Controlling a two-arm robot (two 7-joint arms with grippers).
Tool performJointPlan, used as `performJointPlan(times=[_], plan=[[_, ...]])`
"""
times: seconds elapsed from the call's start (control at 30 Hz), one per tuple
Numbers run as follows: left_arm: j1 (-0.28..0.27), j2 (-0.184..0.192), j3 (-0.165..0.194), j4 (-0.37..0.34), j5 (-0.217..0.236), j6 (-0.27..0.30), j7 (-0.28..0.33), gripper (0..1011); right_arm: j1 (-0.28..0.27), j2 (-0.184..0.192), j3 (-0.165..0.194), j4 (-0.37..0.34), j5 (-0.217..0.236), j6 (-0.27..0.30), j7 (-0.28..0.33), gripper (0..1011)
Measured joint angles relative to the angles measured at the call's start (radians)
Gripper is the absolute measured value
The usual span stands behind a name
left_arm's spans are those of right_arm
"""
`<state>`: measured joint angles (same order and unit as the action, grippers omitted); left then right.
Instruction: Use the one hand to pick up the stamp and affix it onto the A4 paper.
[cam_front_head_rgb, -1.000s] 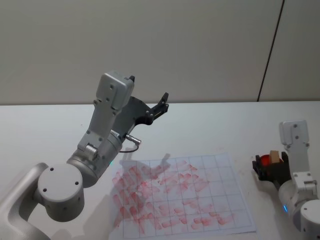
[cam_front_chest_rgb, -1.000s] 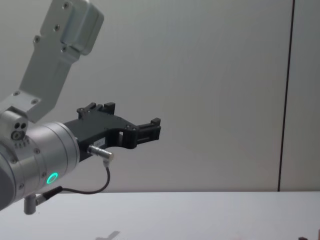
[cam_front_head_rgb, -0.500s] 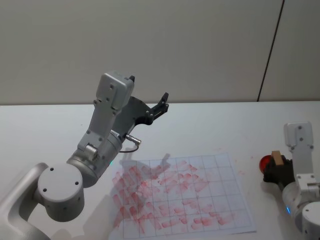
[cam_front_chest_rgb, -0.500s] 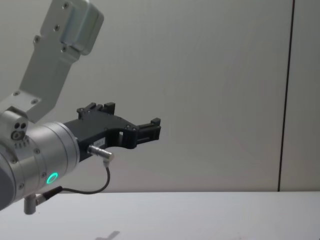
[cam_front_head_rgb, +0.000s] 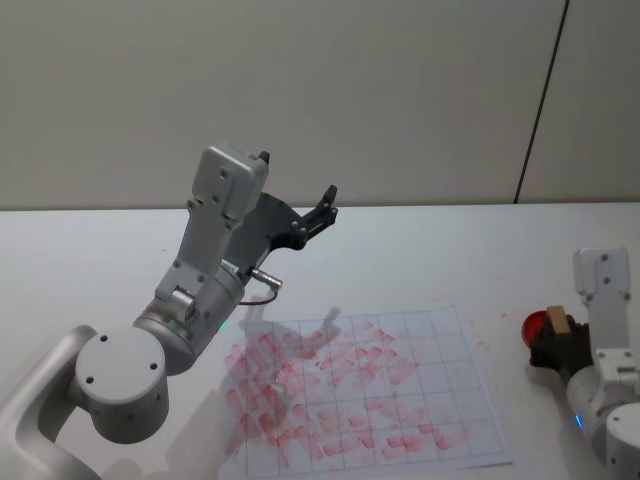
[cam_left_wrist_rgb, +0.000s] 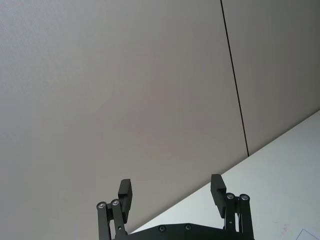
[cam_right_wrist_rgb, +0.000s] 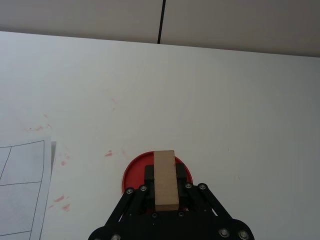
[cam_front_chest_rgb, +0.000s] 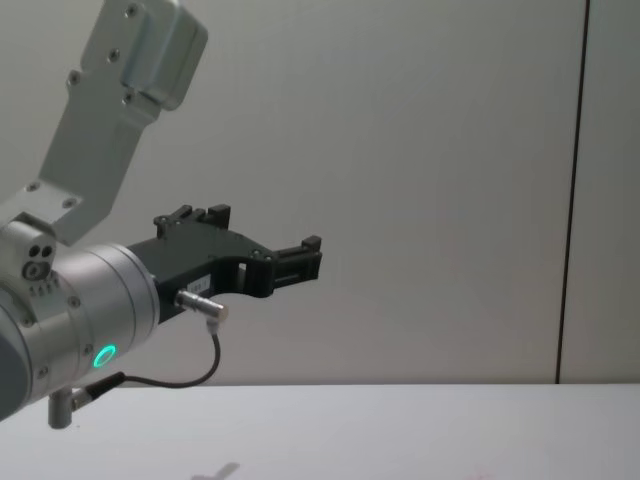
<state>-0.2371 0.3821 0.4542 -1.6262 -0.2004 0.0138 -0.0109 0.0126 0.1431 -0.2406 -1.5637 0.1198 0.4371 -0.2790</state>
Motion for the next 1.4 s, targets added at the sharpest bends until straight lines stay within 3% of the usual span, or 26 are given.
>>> performJointPlan(times=[0.77, 1.4], plan=[[0.000, 0.000, 0.000, 0.000, 0.000, 0.000, 0.000, 1001, 0.033, -0.016, 0.037, 0.039, 0.059, 0.007, 0.030, 220], [0.000, 0.000, 0.000, 0.000, 0.000, 0.000, 0.000, 1001, 0.035, -0.020, 0.028, -0.126, 0.019, 0.071, 0.100, 220]])
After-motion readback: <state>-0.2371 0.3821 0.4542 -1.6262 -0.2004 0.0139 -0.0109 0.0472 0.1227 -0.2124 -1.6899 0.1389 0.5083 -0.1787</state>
